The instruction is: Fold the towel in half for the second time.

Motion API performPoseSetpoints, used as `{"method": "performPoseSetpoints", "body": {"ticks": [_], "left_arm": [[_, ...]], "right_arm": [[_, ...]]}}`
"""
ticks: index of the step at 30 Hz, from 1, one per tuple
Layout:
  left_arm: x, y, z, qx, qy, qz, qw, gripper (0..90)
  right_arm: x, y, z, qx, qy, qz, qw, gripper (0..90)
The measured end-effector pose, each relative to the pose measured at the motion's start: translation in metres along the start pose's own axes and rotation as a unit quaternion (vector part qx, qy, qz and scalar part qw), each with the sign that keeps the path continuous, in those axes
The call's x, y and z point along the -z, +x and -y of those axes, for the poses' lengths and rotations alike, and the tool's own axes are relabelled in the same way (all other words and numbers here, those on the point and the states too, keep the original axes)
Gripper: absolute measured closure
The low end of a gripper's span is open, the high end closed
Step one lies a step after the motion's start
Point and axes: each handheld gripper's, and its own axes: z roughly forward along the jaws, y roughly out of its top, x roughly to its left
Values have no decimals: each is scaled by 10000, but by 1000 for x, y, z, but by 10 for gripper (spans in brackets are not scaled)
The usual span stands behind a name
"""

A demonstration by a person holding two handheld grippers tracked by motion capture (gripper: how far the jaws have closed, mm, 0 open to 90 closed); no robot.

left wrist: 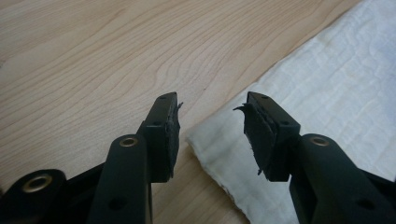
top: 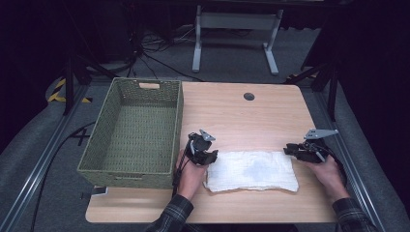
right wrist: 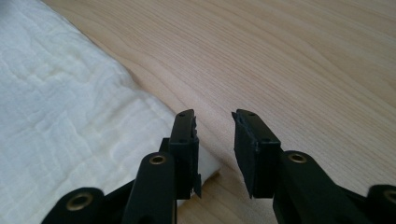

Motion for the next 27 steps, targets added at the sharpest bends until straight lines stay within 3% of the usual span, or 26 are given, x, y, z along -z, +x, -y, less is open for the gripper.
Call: {"method": "performPoseSetpoints", "body": {"ticks": [6,11,18,26,27], "left_arm": [[1,1,0,-37,-19,-20,10000,550],[-1,0,1,-18,22,4,10000,548],[-6,2,2,41,86,56,9999,543],[-18,6,5,59,332,42,9994,560],[-18,6,5,47,292,30,9996,606]], "right_arm": [[1,3,1,-5,35,-54,10000,692],[-5,4,4,21,259,-72,9996,695],[-5,6,7,42,282,-172,9994,845],[-4,6,6,92,312,-105,9994,856],[-4,6,6,113,318,-71,9994,860]]}}
